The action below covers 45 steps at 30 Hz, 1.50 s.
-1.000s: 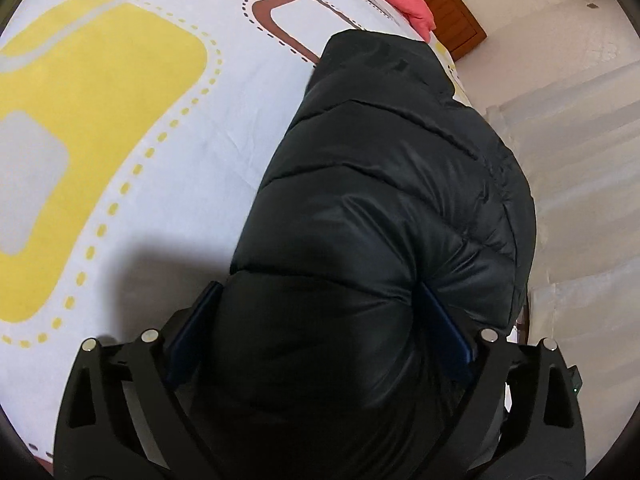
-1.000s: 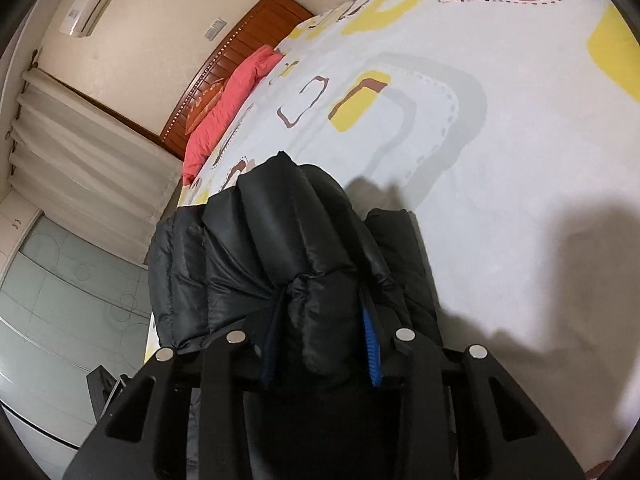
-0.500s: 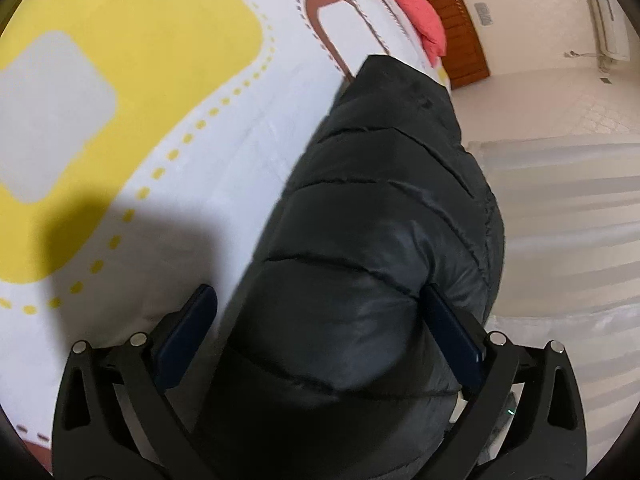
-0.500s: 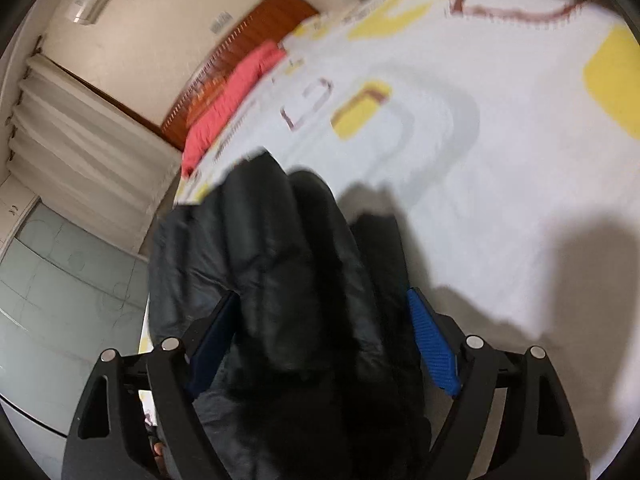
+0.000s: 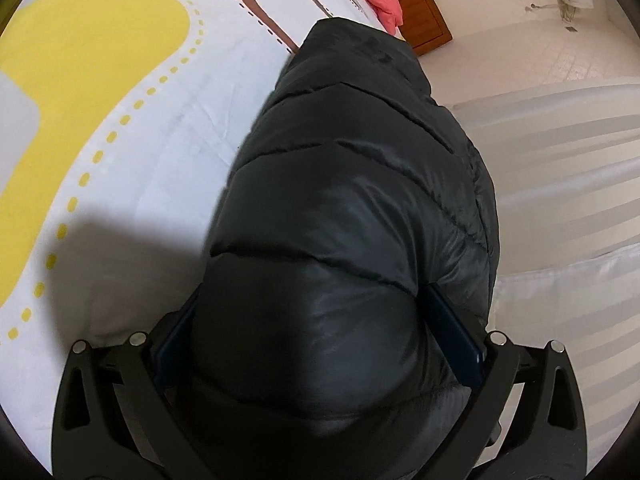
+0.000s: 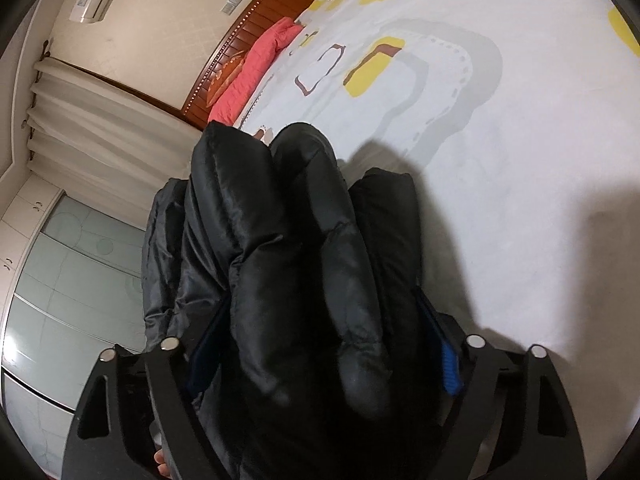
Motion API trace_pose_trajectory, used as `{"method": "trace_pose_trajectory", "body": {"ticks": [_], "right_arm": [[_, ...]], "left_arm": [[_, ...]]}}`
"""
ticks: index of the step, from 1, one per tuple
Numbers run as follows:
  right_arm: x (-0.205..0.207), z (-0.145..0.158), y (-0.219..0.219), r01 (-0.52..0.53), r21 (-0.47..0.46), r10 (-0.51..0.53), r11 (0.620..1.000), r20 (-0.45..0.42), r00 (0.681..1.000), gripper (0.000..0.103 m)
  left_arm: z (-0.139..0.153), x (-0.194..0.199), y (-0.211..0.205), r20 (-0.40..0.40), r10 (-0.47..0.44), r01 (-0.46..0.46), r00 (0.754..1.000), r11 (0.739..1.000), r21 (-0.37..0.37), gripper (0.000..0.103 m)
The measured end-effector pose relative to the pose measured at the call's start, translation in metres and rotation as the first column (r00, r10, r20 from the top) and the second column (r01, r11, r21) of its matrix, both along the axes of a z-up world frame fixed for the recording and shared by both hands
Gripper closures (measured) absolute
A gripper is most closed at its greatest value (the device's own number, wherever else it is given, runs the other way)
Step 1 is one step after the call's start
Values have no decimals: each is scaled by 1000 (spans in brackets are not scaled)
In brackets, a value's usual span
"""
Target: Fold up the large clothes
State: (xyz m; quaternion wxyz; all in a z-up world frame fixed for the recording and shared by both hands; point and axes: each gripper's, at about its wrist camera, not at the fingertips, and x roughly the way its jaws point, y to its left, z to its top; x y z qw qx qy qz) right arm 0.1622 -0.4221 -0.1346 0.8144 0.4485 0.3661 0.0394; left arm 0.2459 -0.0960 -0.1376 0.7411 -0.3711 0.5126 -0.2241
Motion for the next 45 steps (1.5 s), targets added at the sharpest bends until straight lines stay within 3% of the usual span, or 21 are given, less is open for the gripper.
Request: {"method": "trace_pose_trajectory", "body": {"ticks": [2,8,17,24,31,38,42,45], "right_arm": [[-1,-1,2,2,18,-2,1000,13,1000,38],[-15,3,6,14,33,-15,999,38,999,54],[-21,20,27,23,40,-27,999,79,996,62],[21,34,70,-47,93,36,995,118,992,63],[87,33,109,-107,164,85,981,132,988,64],[114,-3,121,-96,206,83,974,68,994,64],[117,0,123,-114,173,103,978,68,992,62],[118,9,124,-138,121,133,983,50,990,51]], "left_arm": [[2,-3,-1,-1,5,-5,1000,1000,20,7],[9,-1,-7,18,12,-14,1000,998,65,23],[24,-13,9,59,15,-19,998,998,64,32],[42,-5,46,96,74,-82,993,993,85,34],[59,28,89,129,134,-150,983,982,116,34],[20,63,107,49,157,-162,986,977,136,34],[12,67,118,63,155,-162,986,978,130,29],[11,65,128,50,165,-169,985,981,93,24]]}}
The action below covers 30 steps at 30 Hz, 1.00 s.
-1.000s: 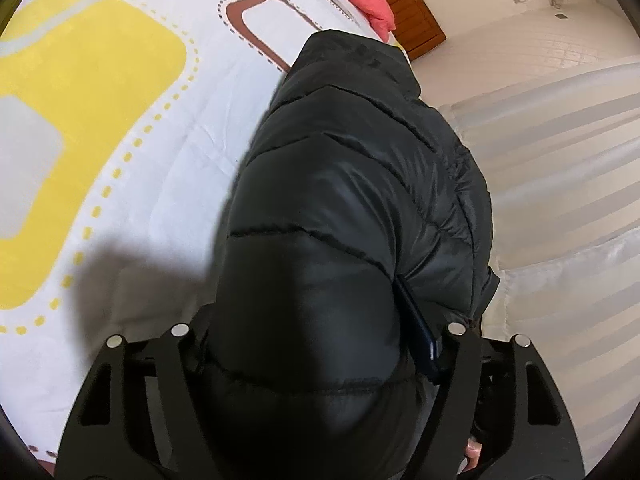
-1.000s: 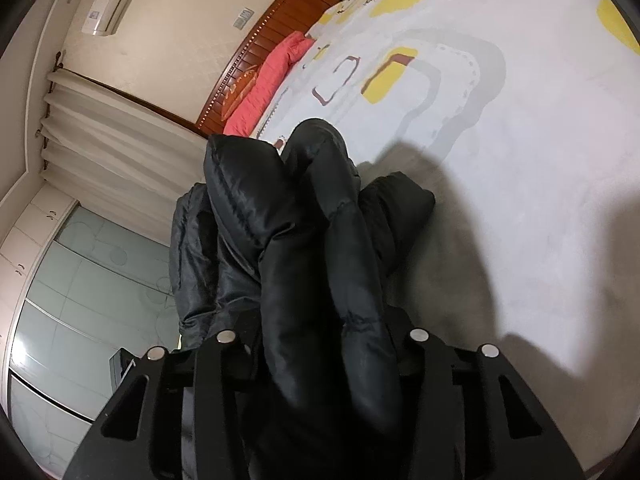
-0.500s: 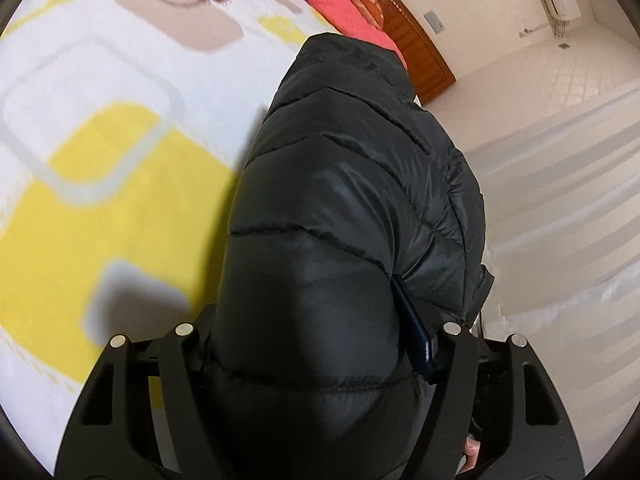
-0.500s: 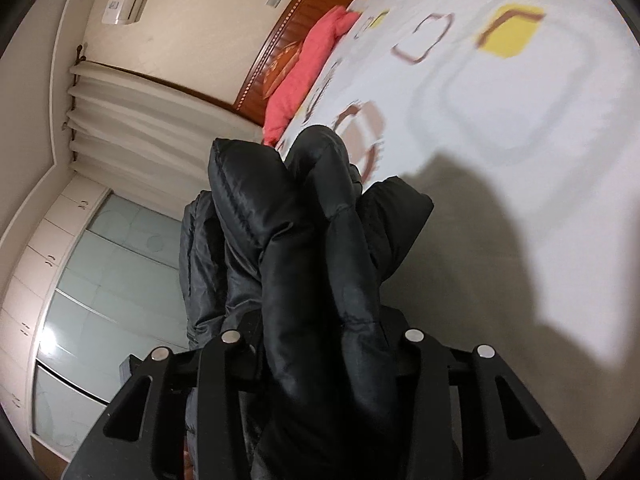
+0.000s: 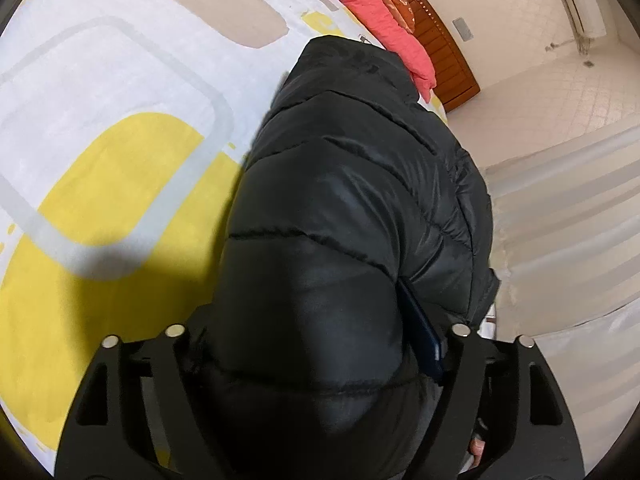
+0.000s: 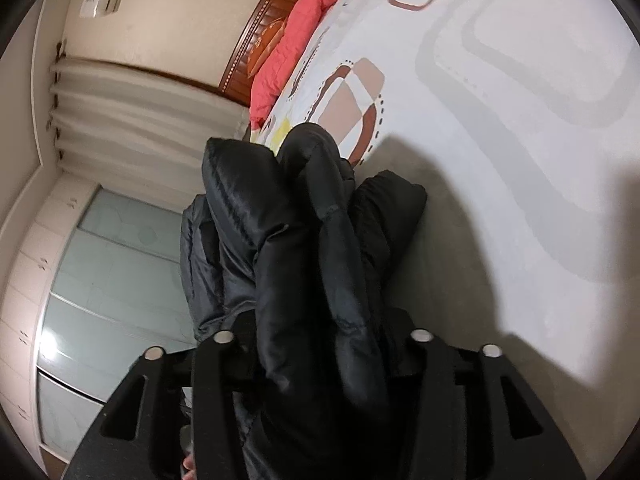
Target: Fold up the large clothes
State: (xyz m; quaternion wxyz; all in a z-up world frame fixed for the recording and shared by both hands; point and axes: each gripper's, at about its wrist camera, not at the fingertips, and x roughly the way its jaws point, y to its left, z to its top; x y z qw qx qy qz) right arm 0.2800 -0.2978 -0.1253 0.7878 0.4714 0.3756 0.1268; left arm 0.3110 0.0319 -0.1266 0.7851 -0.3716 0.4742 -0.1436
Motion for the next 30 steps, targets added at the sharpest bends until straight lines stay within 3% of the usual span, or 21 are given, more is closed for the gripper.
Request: {"method": "trace_pose_trajectory", "body": {"ticks": [3,5,8,14,15,17,20,24,30], "right_arm": [[-3,13,-2,-35,-73,36,997,7,999,38],[-3,25,-5,-45,-129,49,991,23,999,31],[6,38,-14,-32,-135,37,990,38,999,28],[51,31,-19,-21,-101,16,995,-50,999,26],[54,26,-20,-7,-99,-1,995,-77,997,27],[57,14,-21,12,-76,-21,997,-126,992,46],[55,2,-20,28,-73,-38,997,-140,989,54],[48,-16,-25,43,-10,-44,999,-123,991,55],[45,-17,-24,48,-22,-50,999,-105,993,57]], "left_arm": [[6,-4,11,-17,26,-26,1000,1000,-13,16],[17,-7,20,21,46,-46,999,999,-8,11],[26,8,24,55,43,-44,998,999,15,10],[16,46,16,-7,46,-46,999,999,14,10],[15,48,14,-10,47,-46,999,999,29,11],[13,52,8,-11,44,-43,999,997,56,15],[8,59,-3,-25,43,-39,999,989,145,16],[-7,64,-10,-36,43,-37,998,985,166,15],[-11,64,-13,-26,43,-37,999,980,195,14]]}}
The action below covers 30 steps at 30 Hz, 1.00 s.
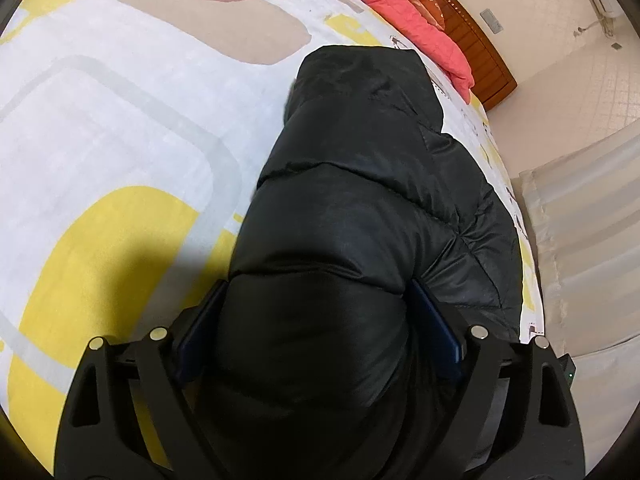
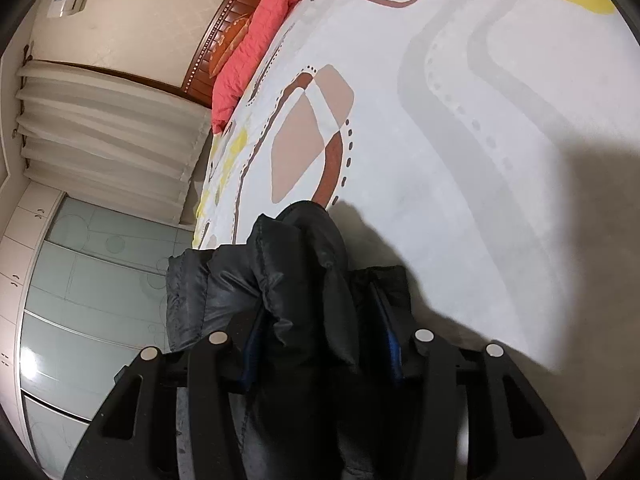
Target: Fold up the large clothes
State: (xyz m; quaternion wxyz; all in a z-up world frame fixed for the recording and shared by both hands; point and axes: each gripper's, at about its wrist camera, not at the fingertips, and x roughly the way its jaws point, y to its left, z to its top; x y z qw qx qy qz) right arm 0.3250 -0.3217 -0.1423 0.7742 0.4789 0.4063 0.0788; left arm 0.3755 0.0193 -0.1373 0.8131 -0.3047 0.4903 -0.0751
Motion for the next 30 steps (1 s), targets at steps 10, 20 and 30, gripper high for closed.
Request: {"method": "trace_pose_trajectory", "body": {"ticks": [10,20,30], "right_arm": [[-18,38,-4,4,-62,-4,998,3,1000,38],[-82,82,15,16,-252,-18,968,-8,1000,38],[-169,117,63,13,-521,-1,854,25,1000,37]], "left_arm": [[35,-25,11,23,-12,11,1000,999,32,10],[72,-93,11,87,-19,1,996,981,196,10],[112,-192,11,235,-31,-72,971,906,416,4]]}}
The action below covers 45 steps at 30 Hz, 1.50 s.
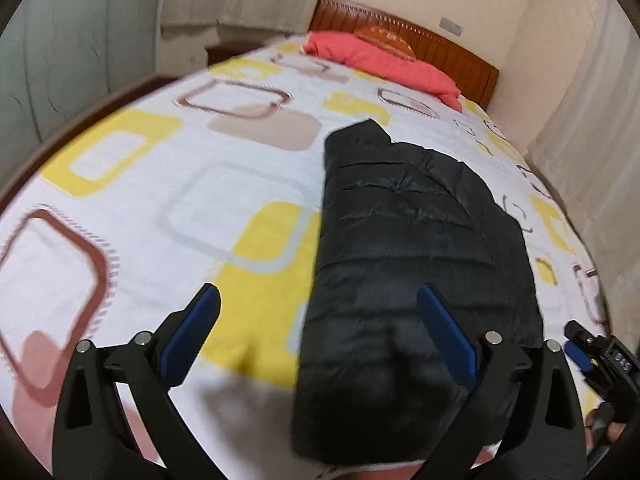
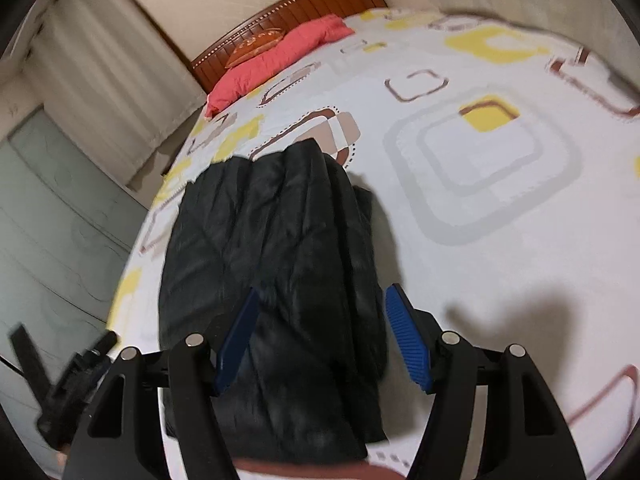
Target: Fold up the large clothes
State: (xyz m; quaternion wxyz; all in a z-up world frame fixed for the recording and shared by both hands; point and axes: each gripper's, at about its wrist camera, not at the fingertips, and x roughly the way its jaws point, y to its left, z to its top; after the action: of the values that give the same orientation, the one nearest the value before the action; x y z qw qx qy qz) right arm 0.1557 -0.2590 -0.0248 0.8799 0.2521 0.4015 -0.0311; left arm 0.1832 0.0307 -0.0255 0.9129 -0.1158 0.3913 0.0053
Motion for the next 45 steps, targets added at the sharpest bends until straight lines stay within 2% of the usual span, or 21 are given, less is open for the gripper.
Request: {"method": "trace_pose_trajectory", "body": {"ticks": [4,9,13,18,33,45], "right_arm": [[-27,0,13,7,-79,-8,997,-9,1000,35],[-55,5,30,4,-166,-3,986,9,1000,35],[-74,14,41,8,-240,1,971,38,999,34],[-93,25,51,11,-290,11,957,76,997,29],[-134,66,78,9,-359,64,933,191,979,29],[-154,82,87,6,-380,88,925,230,969,29]], "left_arm": [[0,-33,1,6,18,-18,1000,999,29,4],[3,-69,-2,22,35,-36,999,999,24,4],[11,-90,-8,52,27,-30,998,998,61,4],[21,-113,-20,78,-8,2,997,997,77,3],[62,-161,-37,208,-52,16,977,985,170,2],[86,-188,-46,268,-89,45,959,985,167,2]]}}
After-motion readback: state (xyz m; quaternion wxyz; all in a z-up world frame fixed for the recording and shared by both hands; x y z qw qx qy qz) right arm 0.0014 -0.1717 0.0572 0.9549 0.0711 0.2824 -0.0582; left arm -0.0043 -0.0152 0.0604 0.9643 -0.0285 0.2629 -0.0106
